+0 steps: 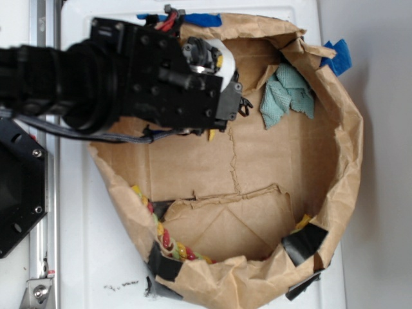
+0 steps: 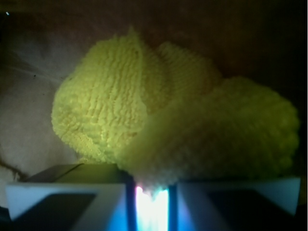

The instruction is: Grab the yellow cloth.

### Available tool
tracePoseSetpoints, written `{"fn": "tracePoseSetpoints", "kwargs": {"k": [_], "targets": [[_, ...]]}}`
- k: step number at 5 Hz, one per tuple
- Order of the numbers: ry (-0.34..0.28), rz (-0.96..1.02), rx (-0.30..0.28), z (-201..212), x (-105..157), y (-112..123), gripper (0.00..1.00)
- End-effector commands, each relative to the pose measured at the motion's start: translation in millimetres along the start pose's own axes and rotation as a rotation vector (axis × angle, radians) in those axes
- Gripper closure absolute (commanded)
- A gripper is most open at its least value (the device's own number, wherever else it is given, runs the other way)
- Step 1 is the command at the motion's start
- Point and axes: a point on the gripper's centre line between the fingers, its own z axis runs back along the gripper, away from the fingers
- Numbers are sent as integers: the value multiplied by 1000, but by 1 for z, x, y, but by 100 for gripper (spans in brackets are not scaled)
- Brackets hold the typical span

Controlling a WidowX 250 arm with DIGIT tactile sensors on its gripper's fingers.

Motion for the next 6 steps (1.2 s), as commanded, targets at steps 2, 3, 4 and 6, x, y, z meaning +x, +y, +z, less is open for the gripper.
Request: {"fn": "tracePoseSetpoints", "kwargs": {"k": [2,3,4,6], "targets": [[-2,-40,-189,63,4,-6,100],[9,-27,-192,62,10,-11,100],[24,-55,-205,60,11,-15,100],[183,-495,-398,93,-8,-28,100]]}}
